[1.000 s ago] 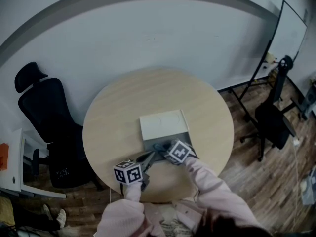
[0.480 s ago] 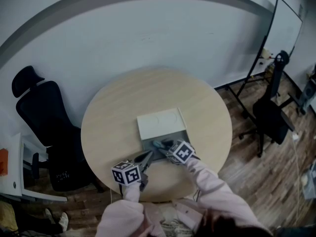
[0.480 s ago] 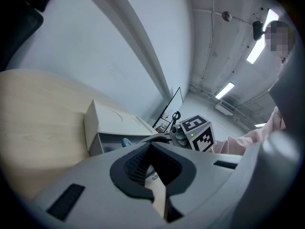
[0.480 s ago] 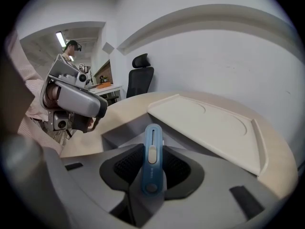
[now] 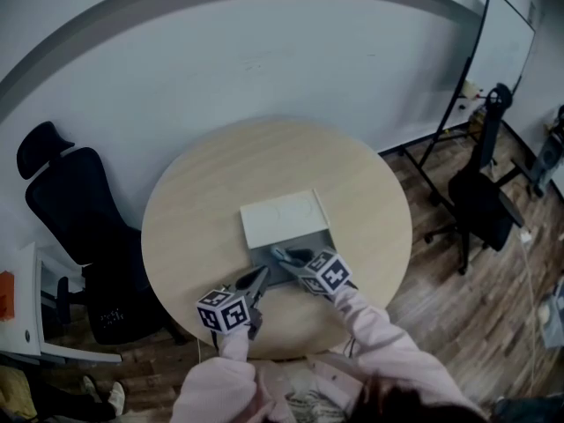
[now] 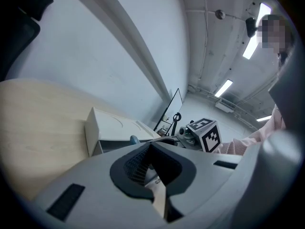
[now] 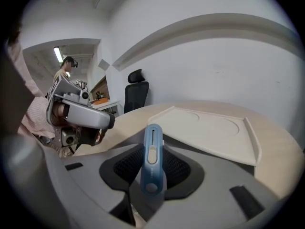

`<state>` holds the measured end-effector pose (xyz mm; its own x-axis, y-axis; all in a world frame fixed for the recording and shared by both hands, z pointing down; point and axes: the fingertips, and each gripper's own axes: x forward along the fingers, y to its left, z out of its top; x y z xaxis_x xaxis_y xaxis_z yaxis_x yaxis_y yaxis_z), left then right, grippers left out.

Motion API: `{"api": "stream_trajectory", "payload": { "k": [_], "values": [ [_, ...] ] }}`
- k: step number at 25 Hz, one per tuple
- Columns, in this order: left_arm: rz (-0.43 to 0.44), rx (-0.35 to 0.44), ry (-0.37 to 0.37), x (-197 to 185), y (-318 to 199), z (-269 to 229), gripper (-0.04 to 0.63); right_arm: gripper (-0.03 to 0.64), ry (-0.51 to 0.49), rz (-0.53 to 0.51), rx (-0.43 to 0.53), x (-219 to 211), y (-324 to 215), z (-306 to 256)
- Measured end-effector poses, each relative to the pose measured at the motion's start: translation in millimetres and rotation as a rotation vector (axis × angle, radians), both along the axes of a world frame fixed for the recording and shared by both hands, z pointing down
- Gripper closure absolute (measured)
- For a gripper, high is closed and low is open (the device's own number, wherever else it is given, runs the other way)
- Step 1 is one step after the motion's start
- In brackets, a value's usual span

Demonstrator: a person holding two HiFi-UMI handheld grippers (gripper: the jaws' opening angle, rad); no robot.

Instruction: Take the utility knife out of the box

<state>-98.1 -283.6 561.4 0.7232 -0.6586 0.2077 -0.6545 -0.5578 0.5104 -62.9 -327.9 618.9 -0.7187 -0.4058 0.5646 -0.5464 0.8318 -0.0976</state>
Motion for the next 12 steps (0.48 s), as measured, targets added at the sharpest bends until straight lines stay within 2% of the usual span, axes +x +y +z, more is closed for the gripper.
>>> {"api": "stream_trajectory", "payload": {
  "k": [12],
  "values": [
    [-0.007,0.062,-0.003,-1,0,-8,0.595,0.485,-0.204,0.087,0.015,-3,6,-37]
  ]
}}
